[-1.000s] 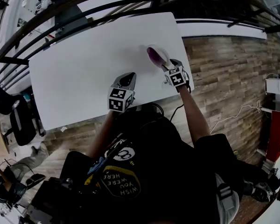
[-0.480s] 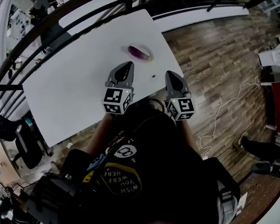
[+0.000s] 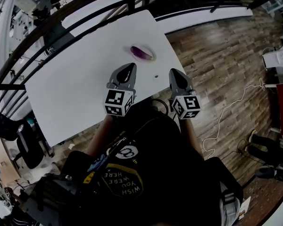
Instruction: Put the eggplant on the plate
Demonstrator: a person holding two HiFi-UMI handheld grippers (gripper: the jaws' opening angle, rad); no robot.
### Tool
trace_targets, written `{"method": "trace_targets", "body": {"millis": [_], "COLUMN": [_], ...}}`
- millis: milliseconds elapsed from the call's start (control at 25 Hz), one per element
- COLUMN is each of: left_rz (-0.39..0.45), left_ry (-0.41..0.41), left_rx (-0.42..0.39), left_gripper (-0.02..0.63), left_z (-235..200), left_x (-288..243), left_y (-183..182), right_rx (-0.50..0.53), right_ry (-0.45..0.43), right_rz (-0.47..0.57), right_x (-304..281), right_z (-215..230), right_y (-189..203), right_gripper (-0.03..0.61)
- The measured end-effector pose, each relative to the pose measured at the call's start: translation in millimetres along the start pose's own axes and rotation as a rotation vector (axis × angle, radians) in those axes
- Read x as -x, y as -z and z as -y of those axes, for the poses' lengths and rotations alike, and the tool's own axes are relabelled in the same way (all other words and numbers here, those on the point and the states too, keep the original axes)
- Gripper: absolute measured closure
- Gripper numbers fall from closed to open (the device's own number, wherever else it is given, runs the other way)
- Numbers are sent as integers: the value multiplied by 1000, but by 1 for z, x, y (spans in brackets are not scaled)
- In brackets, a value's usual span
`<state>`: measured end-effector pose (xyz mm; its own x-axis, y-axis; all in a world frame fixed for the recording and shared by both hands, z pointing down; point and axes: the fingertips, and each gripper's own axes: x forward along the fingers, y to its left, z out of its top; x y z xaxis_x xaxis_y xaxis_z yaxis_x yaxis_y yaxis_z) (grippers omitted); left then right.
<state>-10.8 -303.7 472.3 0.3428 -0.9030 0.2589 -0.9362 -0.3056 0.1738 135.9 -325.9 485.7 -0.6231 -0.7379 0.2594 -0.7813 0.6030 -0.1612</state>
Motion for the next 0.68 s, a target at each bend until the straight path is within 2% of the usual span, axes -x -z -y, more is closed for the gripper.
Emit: {"method": "trace_targets", "body": {"millis": [480,680], "left_rz": [1,-20], "left_ry": [-19,-21], "left_rx": [-7,0], "left_gripper": [609,609], "left_z": [-9,-11], "left_x": [0,5], "left_y": [-4,5], "right_rx": [19,-30], "right_ry": [-67,-97], "right_rz": [-8,-15], "right_x": [-17,-19], "right_z": [-14,-25], "right_y": [-5,1], "right_gripper": [580,580]}}
